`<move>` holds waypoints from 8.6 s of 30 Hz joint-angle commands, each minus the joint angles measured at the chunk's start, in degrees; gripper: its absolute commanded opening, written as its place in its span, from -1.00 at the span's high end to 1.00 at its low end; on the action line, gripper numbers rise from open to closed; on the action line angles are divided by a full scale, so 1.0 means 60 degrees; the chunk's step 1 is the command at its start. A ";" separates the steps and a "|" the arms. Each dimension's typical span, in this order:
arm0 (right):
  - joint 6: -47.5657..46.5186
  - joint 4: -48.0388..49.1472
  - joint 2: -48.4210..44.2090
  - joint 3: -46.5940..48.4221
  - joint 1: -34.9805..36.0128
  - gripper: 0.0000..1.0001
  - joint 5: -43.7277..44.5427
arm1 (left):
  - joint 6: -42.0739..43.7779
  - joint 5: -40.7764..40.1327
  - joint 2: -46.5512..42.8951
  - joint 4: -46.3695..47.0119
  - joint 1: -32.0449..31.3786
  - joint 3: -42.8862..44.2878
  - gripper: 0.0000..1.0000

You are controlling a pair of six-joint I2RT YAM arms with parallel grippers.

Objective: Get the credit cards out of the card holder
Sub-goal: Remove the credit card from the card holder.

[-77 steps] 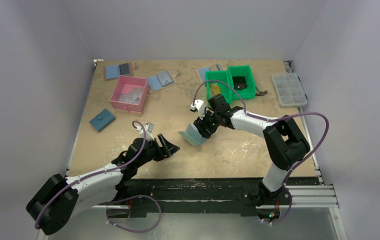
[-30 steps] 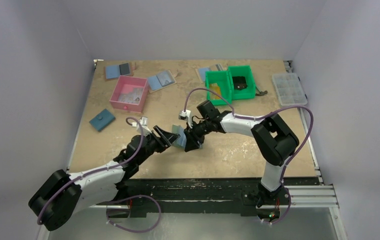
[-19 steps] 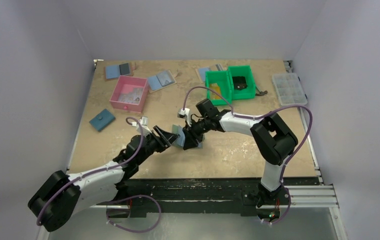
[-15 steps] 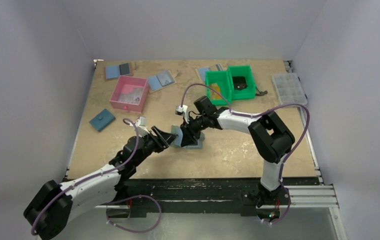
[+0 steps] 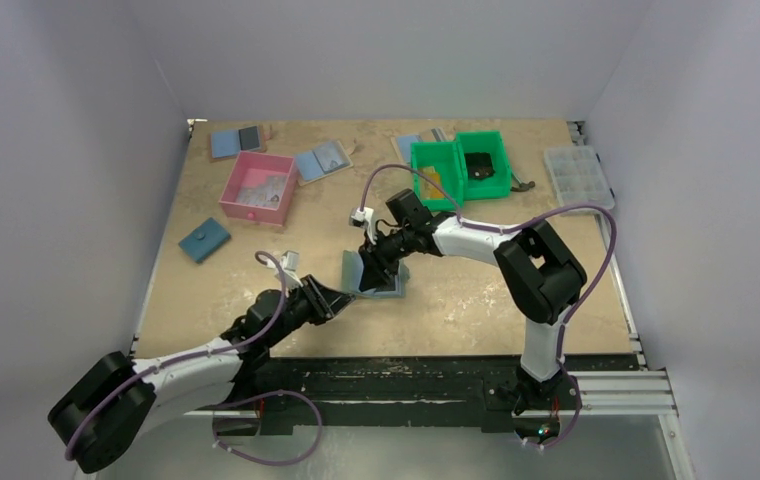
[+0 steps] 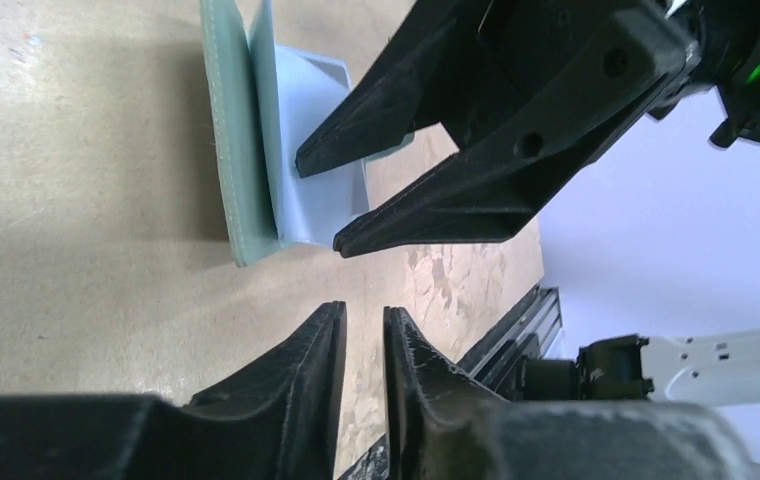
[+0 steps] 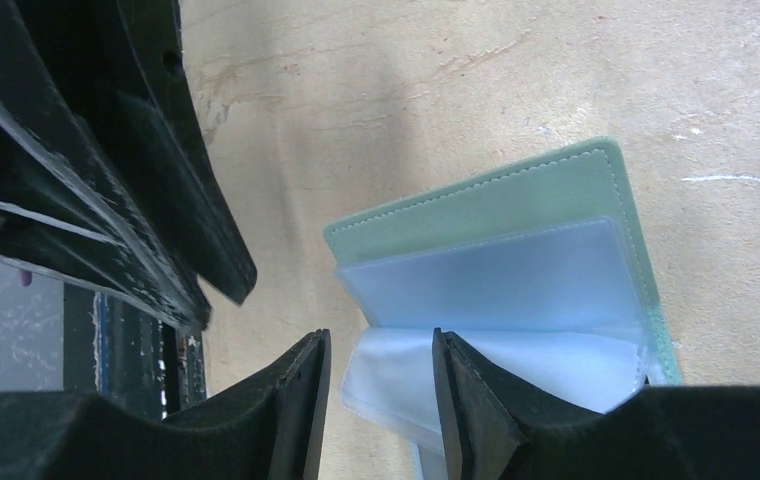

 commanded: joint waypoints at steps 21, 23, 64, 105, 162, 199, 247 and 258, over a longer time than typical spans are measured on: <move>-0.0013 -0.0258 -0.0650 0.0431 -0.0425 0.05 -0.0065 | 0.1642 -0.0656 0.2505 0.0557 -0.1731 0.1714 0.89; -0.0313 -0.0570 -0.0733 0.0519 -0.0585 0.04 -0.0227 | 0.2116 -0.1051 0.2468 -0.0193 -0.2002 0.2222 0.85; -0.1441 -0.1973 -0.1888 0.0354 -0.3447 0.02 -0.0241 | 0.3292 -0.3001 0.7548 -0.7049 -0.1647 0.8622 -0.11; -0.1537 -0.2192 -0.1722 0.0393 -0.3432 0.02 -0.0524 | 0.2271 -0.3178 0.8765 -0.8372 -0.1646 0.9292 0.37; -0.1368 -0.2347 0.0392 0.0621 -0.0479 0.71 -0.0578 | 0.1193 -0.0856 0.4585 -0.2972 -0.0994 0.4324 -0.27; -0.0581 -0.1700 0.0545 0.0512 -0.0575 0.41 -0.2984 | 0.1650 -0.1690 0.2696 -0.4102 -0.0987 0.3801 -0.24; -0.2354 -0.2678 -0.1067 0.0701 -0.0406 0.20 0.0272 | 0.1294 -0.1115 0.3730 -0.1246 -0.1046 0.2552 0.87; -0.2468 -0.2495 -0.1213 0.0533 -0.0598 0.21 0.1819 | 0.1050 -0.1290 0.3713 -0.0935 -0.1042 0.2658 0.87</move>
